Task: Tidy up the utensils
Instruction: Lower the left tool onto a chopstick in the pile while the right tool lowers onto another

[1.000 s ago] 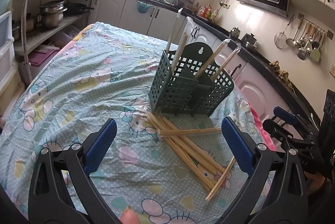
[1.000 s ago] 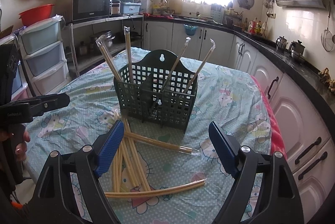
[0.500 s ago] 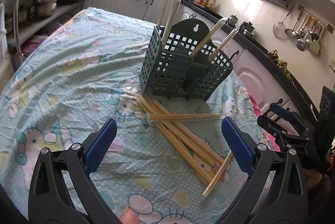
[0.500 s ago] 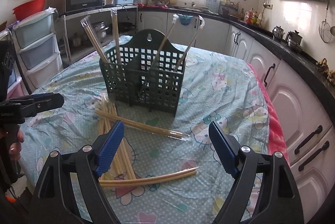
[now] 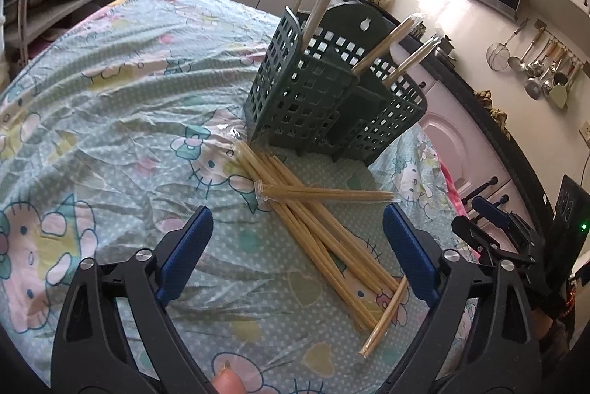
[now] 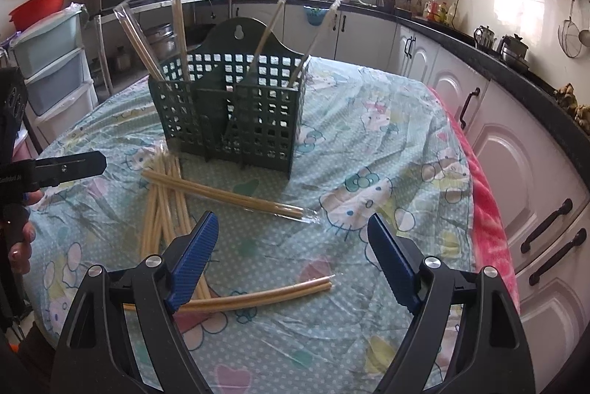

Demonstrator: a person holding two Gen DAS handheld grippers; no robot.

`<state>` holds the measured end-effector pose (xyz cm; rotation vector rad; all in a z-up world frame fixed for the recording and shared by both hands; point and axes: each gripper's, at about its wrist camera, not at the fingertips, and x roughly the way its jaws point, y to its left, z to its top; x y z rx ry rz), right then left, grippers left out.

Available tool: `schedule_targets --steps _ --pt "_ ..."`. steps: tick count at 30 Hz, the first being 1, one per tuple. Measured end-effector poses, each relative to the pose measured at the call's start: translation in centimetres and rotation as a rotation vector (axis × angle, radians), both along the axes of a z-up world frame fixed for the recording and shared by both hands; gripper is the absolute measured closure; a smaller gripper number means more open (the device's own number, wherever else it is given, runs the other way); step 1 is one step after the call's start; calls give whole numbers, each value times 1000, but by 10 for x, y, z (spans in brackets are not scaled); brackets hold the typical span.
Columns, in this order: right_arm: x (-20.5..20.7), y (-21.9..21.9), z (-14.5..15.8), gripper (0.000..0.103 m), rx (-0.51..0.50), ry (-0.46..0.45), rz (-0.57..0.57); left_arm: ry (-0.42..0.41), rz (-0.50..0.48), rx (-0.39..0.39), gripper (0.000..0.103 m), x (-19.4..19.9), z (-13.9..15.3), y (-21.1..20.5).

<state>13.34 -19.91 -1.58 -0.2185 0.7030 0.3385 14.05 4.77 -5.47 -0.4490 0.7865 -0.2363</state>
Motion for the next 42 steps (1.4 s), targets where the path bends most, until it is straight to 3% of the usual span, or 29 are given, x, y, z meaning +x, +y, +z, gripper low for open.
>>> schedule_targets --steps 4,9,20,28,33,35,38,42 --pt "3 -5 -6 23 -3 16 -12 22 4 -38 25 8 -7 3" --pt "8 -11 -16 23 -18 38 -21 40 3 -75 40 22 -14 5" --pt "17 -20 -33 23 -13 87 -43 89 27 -130 50 40 -32 10" --pt "23 -29 -43 34 6 128 -74 102 23 -156 62 45 -39 12" --pt "30 -35 -52 39 38 169 -90 103 22 -169 84 47 -42 12" --pt "32 -37 -55 39 44 181 -93 104 21 -168 87 48 -44 12" --pt "35 -40 -61 46 57 202 -95 106 23 -172 95 49 -45 12" --pt "38 -47 -67 57 100 228 -108 99 20 -169 96 49 -44 15"
